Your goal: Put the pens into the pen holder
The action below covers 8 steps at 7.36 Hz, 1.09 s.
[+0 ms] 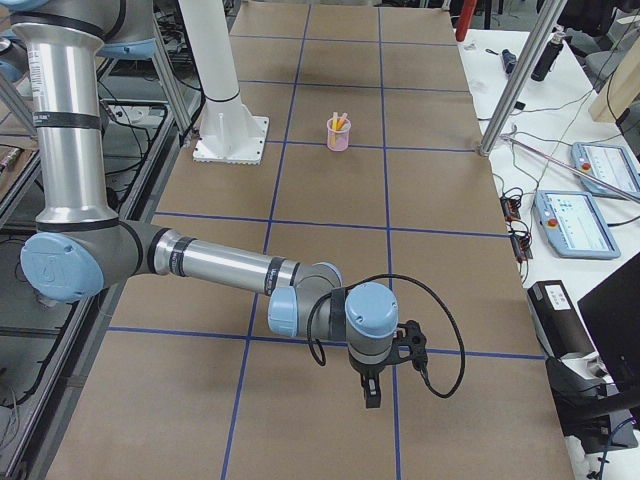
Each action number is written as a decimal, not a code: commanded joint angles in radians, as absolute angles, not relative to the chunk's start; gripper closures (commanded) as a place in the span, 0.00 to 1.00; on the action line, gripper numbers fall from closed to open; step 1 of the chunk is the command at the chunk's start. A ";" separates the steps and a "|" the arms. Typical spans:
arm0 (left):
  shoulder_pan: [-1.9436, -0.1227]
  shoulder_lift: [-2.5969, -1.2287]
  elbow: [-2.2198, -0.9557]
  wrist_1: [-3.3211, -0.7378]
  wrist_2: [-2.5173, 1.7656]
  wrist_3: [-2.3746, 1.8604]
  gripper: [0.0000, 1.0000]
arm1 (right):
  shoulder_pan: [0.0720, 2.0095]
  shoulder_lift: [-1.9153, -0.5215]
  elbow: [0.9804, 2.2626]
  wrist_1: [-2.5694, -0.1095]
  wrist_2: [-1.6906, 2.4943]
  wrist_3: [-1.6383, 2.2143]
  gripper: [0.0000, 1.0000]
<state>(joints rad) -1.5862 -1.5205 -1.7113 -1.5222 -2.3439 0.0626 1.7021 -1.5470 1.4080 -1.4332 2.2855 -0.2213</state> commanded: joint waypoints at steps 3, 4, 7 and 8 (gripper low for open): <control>-1.586 -1.509 -1.712 -1.525 -2.344 0.061 0.00 | 1.701 -1.590 1.385 -1.404 2.287 -0.232 0.00; -1.586 -1.508 -1.712 -1.525 -2.342 0.061 0.00 | 1.701 -1.594 1.388 -1.404 2.287 -0.233 0.00; -1.586 -1.502 -1.709 -1.525 -2.339 0.061 0.00 | 1.701 -1.594 1.393 -1.402 2.292 -0.232 0.00; -1.586 -1.500 -1.710 -1.523 -2.339 0.061 0.00 | 1.701 -1.594 1.399 -1.402 2.292 -0.233 0.00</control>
